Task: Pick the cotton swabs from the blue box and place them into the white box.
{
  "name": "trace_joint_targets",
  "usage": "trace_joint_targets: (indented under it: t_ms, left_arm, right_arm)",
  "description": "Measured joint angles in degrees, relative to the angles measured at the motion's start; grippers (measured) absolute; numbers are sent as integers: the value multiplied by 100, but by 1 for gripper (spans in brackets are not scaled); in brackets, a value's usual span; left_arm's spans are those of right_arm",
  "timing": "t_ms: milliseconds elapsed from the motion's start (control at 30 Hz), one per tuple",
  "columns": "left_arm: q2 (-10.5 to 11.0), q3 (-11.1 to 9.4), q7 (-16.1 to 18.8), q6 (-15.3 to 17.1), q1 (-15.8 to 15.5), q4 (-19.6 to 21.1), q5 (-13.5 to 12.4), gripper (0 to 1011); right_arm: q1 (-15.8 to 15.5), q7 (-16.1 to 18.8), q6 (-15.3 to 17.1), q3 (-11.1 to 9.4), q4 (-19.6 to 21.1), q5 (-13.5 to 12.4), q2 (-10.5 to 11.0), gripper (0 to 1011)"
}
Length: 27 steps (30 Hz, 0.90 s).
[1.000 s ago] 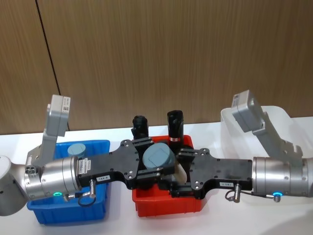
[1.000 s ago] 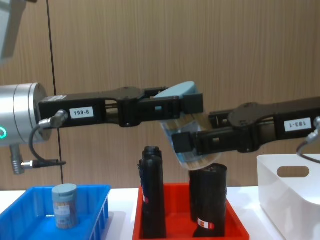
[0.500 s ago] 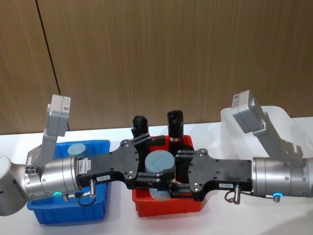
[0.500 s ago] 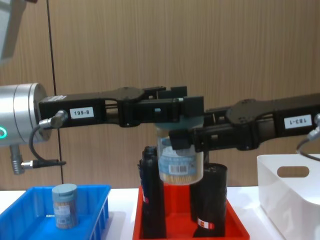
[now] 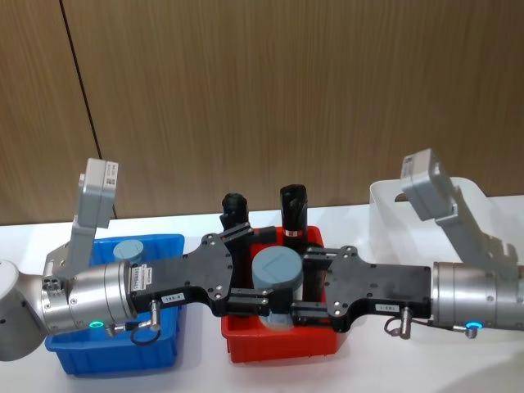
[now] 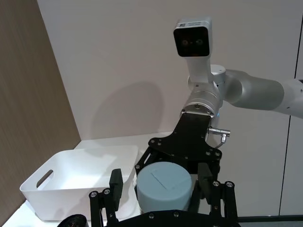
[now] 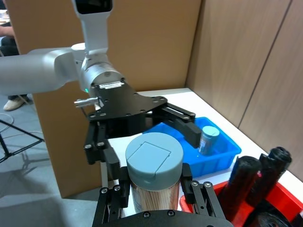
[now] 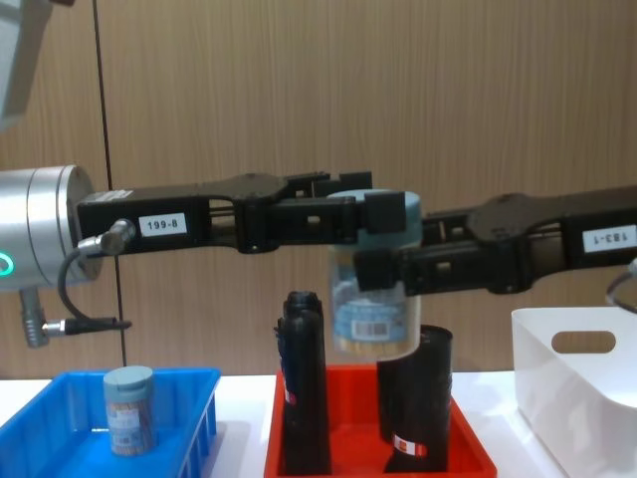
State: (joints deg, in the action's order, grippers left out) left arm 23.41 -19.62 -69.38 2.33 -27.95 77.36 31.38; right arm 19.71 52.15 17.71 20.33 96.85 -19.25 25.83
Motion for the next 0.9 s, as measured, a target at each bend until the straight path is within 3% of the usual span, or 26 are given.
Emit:
trace_joint_targets:
  t_ms: [900]
  left_arm:
    - [0, 0, 0, 0, 0, 0, 0, 1004]
  right_arm:
    - [-229, -1305, -380, -471, -476, -605, 575, 632]
